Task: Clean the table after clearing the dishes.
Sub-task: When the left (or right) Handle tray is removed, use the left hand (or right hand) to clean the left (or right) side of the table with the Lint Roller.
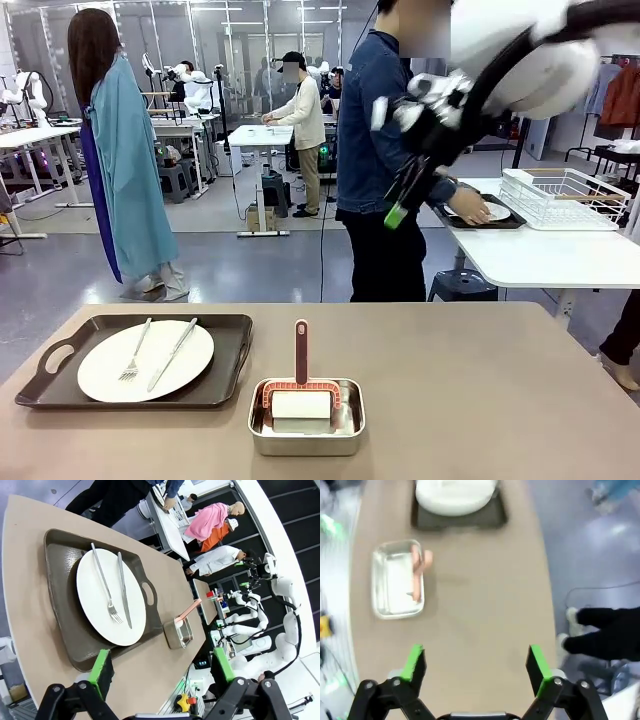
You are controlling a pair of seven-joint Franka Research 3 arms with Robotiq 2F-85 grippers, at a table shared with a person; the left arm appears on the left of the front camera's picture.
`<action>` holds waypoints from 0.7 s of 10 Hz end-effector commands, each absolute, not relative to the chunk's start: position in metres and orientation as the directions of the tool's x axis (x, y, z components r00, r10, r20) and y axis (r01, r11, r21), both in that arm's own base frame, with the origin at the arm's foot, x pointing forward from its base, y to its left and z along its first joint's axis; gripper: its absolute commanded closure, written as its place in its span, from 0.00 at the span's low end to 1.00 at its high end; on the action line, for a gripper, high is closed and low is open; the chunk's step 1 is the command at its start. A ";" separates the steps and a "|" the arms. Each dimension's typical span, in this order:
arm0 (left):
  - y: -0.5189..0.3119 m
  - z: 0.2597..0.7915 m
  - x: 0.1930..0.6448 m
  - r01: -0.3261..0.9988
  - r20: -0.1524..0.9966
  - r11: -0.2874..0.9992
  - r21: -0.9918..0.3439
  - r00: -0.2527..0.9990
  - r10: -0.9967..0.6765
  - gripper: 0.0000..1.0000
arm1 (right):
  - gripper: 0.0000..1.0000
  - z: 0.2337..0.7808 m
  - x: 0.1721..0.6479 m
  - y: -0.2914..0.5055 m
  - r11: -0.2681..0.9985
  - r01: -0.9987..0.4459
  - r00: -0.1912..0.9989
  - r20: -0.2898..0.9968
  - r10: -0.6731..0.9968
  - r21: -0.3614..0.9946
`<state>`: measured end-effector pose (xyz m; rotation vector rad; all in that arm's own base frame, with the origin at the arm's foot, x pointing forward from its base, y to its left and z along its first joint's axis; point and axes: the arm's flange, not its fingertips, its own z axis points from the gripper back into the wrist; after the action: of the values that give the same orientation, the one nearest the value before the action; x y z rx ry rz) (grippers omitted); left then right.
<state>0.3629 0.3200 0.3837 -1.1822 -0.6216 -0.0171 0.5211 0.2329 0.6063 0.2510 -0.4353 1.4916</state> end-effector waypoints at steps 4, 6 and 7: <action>0.320 0.387 0.363 0.324 0.453 0.379 -0.867 0.831 0.324 0.00 | 0.00 0.576 0.521 0.290 -0.088 -0.989 -0.119 0.279 0.953 -0.121; 0.320 0.387 0.363 0.324 0.453 0.379 -0.867 0.831 0.324 0.00 | 0.00 0.576 0.521 0.290 -0.088 -0.989 -0.119 0.279 0.953 -0.121; 0.320 0.387 0.363 0.324 0.453 0.379 -0.867 0.831 0.324 0.00 | 0.00 0.576 0.521 0.290 -0.088 -0.989 -0.119 0.279 0.953 -0.121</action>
<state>0.3630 0.3198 0.3837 -1.1827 -0.6214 -0.0176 0.5272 0.2898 0.5760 0.1264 -0.3018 1.6650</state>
